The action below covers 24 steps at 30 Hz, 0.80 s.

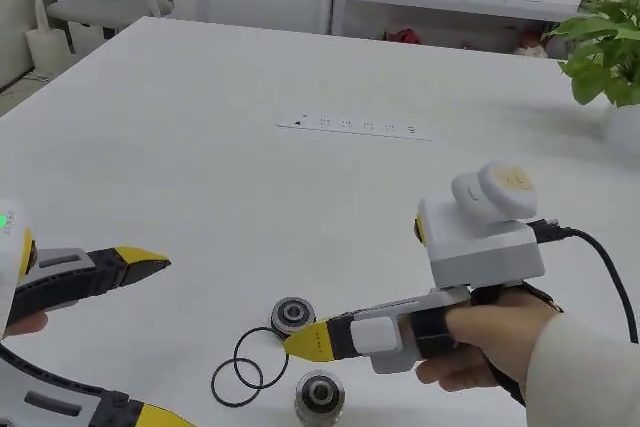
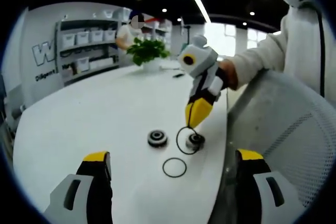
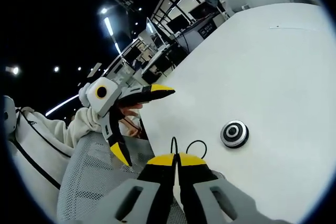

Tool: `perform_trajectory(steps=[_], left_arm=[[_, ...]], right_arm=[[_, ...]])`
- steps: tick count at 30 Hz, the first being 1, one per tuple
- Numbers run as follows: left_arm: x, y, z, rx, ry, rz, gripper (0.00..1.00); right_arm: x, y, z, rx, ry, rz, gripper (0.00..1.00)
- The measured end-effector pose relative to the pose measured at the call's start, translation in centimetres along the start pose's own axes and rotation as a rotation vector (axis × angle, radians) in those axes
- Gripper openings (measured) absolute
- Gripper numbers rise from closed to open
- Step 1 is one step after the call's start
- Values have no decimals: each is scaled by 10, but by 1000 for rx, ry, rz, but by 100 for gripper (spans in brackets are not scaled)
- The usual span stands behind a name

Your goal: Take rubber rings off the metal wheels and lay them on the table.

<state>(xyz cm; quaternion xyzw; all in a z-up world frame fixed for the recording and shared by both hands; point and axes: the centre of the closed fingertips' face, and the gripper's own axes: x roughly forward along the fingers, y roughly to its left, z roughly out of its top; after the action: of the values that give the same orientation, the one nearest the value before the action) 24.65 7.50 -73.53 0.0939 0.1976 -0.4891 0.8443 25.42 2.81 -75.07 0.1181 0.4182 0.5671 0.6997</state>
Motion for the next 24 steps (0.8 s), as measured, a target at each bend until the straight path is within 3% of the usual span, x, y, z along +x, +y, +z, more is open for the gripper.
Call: perform_trajectory(steps=[24], left_arm=[[1, -3, -2, -1, 4, -17, 100]], right_arm=[[27, -18, -18, -72, 75, -90, 0]])
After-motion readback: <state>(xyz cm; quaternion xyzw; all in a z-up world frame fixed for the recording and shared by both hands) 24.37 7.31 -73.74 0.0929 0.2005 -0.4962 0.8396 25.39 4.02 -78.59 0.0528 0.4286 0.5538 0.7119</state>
